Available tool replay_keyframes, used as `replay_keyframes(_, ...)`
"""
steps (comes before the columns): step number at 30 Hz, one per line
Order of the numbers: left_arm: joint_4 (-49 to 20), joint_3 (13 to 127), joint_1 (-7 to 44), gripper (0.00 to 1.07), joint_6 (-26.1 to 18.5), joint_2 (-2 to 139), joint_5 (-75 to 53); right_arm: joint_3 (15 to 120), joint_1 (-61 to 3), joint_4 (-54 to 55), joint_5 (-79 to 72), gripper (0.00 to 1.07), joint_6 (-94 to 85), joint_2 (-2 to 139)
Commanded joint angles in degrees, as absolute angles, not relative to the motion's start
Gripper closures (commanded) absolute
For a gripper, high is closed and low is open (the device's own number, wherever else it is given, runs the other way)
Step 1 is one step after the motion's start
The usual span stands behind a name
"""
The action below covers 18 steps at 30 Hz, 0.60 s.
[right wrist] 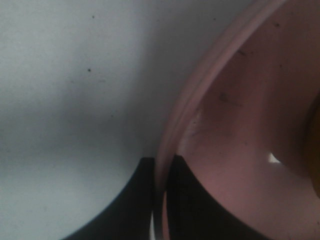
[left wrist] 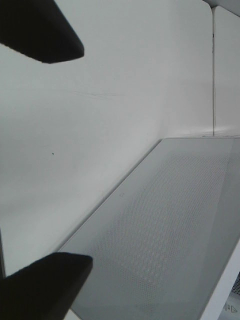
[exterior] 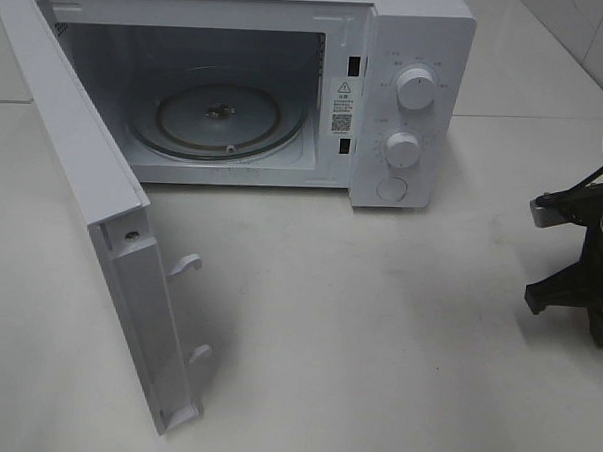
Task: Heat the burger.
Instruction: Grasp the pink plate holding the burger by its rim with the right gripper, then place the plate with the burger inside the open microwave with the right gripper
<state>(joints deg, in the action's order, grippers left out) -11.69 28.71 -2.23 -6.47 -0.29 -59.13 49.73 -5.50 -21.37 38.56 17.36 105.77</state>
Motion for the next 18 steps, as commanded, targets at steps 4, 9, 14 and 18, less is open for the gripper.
replay_keyframes(4,-11.8,28.5,-2.1,0.09,-6.2,-1.6,-58.7,49.4,-8.5,-26.5,42.2,1.07,23.9,103.9)
replay_keyframes(9,-11.8,28.5,-2.1,0.09,-6.2,-1.6,-58.7,49.4,-10.5,-29.9,44.6,1.07,27.0,102.8)
replay_keyframes(14,-11.8,28.5,-2.1,0.09,-6.2,-1.6,-58.7,49.4,-12.3,-31.4,46.6,1.07,28.0,101.6)
replay_keyframes(18,-11.8,28.5,-2.1,0.09,-6.2,-1.6,-58.7,49.4,-14.2,-34.0,49.6,1.07,29.6,101.4)
